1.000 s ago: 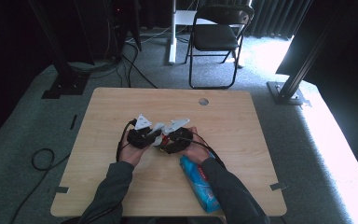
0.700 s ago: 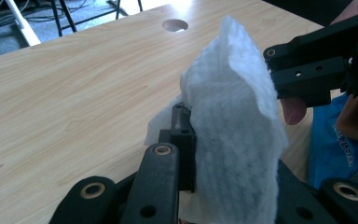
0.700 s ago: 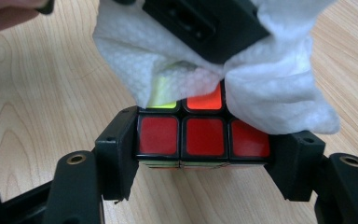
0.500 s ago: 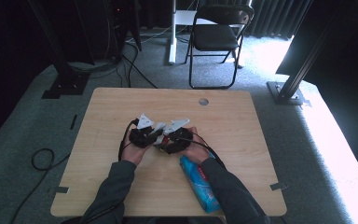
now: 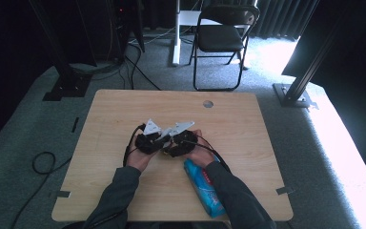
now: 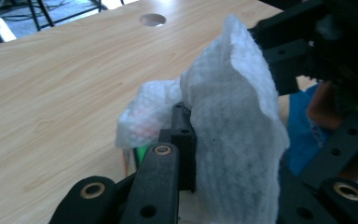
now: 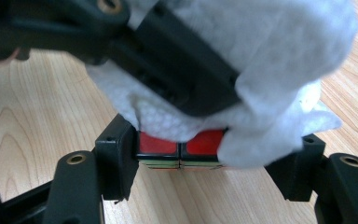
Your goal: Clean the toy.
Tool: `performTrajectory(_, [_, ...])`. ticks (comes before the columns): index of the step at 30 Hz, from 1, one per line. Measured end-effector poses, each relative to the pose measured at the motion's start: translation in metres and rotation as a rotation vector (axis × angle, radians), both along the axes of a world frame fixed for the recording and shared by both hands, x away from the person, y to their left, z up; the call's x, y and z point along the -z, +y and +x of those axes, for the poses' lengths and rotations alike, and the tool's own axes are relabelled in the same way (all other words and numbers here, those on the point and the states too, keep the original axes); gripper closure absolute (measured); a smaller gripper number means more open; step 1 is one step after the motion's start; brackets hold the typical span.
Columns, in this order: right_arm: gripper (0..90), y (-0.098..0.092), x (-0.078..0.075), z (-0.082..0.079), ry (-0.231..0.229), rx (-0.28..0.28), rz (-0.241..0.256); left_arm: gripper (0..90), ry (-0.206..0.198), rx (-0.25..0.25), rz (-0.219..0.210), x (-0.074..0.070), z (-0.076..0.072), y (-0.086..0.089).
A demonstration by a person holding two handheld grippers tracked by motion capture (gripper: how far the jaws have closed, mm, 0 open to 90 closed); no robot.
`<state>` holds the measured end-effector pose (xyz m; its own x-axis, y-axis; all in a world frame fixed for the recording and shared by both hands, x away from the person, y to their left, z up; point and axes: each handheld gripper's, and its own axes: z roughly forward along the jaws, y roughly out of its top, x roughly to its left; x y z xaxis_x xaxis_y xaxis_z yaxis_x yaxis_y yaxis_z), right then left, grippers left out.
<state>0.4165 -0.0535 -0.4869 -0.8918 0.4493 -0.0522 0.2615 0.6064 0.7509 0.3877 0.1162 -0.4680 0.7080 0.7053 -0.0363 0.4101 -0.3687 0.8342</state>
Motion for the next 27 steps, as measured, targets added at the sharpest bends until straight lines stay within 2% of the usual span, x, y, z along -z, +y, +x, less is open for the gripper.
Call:
performTrajectory(10, [34.5,-0.0005,-0.0001,0.0004,0.002,0.005,0.006,82.8,0.003,0.056,0.017,0.001,-0.0059,-0.0073])
performTrajectory(15, [34.4,-0.0006,-0.0002,0.0003,0.003,0.004,0.009,82.8,0.009,0.07,0.012,0.001,-0.0066,-0.0074])
performTrajectory(22, [34.4,-0.0005,-0.0001,0.0003,0.001,0.002,0.008,82.7,0.009,0.069,0.016,0.0007,-0.0071,-0.0064])
performTrajectory(27, [34.4,-0.0006,-0.0001,0.0005,0.003,0.003,0.01,82.6,0.007,0.048,0.011,0.0001,-0.0049,-0.0026])
